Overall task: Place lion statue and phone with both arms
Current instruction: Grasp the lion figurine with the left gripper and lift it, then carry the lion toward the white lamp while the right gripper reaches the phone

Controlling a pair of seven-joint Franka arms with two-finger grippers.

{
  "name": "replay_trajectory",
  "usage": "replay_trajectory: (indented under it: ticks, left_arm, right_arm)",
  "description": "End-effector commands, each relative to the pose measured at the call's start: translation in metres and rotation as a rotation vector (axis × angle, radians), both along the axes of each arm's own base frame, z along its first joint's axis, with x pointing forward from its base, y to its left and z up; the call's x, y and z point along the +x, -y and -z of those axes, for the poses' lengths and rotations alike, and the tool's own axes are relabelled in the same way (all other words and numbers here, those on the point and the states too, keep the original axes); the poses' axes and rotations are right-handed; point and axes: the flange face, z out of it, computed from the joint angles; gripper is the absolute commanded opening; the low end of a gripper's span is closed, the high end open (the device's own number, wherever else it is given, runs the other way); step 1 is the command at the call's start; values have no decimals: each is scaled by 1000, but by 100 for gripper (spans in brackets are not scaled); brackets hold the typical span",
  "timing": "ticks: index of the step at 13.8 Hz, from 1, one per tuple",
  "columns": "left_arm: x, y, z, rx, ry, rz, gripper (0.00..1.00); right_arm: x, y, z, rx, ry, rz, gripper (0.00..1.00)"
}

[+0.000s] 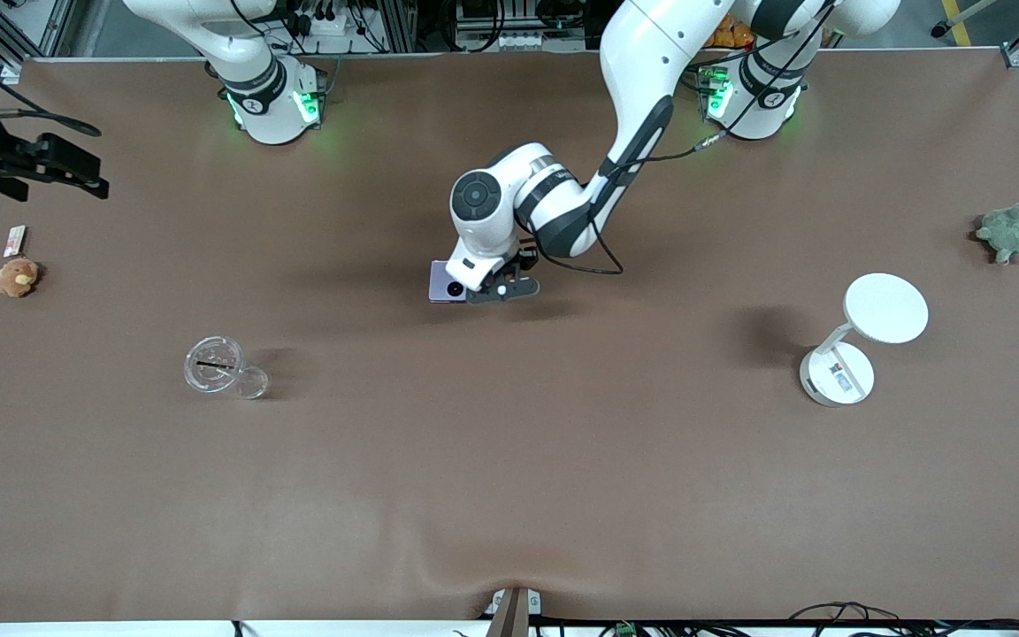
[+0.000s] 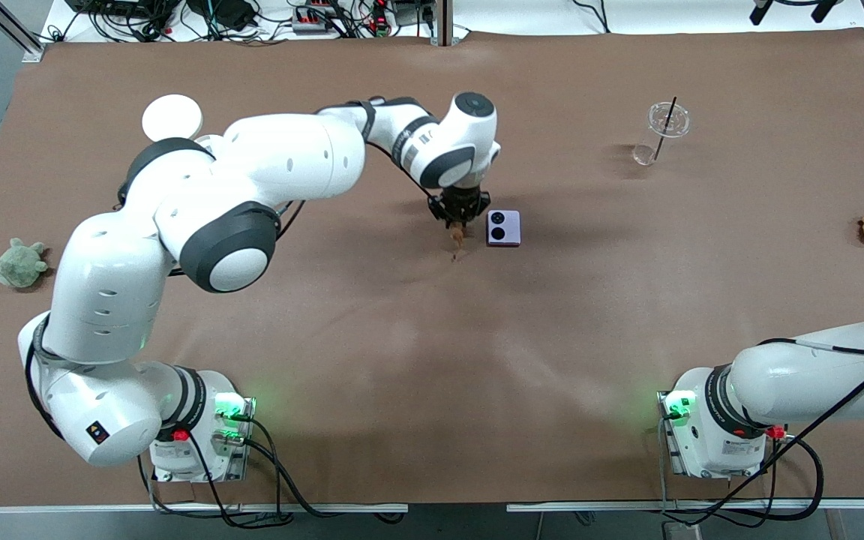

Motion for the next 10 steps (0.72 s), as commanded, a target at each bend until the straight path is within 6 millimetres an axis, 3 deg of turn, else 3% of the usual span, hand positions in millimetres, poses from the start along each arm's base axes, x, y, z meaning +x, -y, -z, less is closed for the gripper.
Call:
replay_trajectory:
  ticks: [1, 4, 7, 10]
  left_arm:
    - [58, -52, -40, 28, 29, -89, 0]
    - [126, -139, -70, 83, 39, -103, 0]
    - [177, -220, -70, 134, 57, -87, 0]
    - [207, -282, -58, 219, 58, 36, 0]
  right_arm:
    - [-1, -28, 2, -1, -2, -44, 100]
    - [-1, -78, 14, -26, -20, 12, 100]
    - [8, -137, 43, -4, -38, 41, 100]
    - [28, -154, 78, 187, -154, 189, 100]
